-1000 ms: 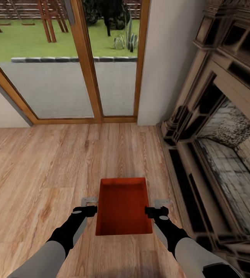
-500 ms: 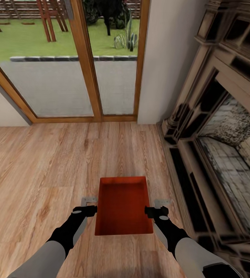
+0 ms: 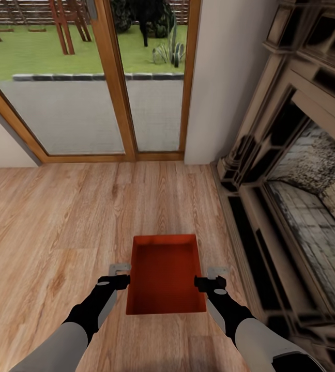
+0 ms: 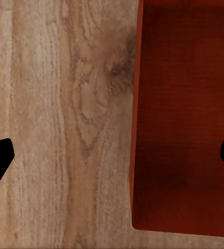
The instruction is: Move the two storage containers from the living room to the garage. In the garage, place one container on the floor and stack the other container on top of it (either order is fine).
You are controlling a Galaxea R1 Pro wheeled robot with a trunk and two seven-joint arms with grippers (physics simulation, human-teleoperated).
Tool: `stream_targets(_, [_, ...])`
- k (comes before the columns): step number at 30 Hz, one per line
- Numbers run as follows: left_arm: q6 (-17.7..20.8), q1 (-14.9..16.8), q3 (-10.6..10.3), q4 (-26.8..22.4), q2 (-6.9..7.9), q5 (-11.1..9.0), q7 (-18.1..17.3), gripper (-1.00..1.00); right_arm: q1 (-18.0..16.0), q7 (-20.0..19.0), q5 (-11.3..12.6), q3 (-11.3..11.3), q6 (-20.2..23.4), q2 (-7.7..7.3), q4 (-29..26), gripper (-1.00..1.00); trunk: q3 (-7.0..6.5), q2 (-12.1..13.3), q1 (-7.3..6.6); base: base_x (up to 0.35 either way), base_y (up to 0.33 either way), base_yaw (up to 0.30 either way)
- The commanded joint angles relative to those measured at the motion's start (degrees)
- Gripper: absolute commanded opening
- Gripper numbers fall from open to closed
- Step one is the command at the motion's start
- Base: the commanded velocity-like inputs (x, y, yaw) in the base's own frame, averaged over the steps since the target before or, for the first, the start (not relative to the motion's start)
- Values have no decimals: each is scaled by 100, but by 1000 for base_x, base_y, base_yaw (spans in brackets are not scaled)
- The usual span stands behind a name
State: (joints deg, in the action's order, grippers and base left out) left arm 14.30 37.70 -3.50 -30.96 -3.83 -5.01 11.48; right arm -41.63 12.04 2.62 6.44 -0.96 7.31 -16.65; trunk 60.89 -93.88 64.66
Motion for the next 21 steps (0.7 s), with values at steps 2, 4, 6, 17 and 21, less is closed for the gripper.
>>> stream_targets(2, [27,1,-40,2,5,-53,48,100,-3,16,28,43,-10,-2,4,100,40,-83,44,0,0,0])
stream_targets(4, [28,1,-40,17,5,-53,48,100,-3,1,28,42,-10,-2,4,100,76,-163,88,0,0,0])
stream_targets(6, [28,1,-44,36,5,-65,48,100,-3,-6,28,44,-7,1,4,100,111,-244,132,0,0,0])
stream_targets(17, [29,1,-38,54,13,-79,48,100,-3,-9,28,42,33,6,4,100,309,-685,374,0,0,0])
stream_targets(21, [26,1,-37,54,13,-81,48,100,-3,-9,28,48,15,7,4,100,381,-845,461,0,0,0])
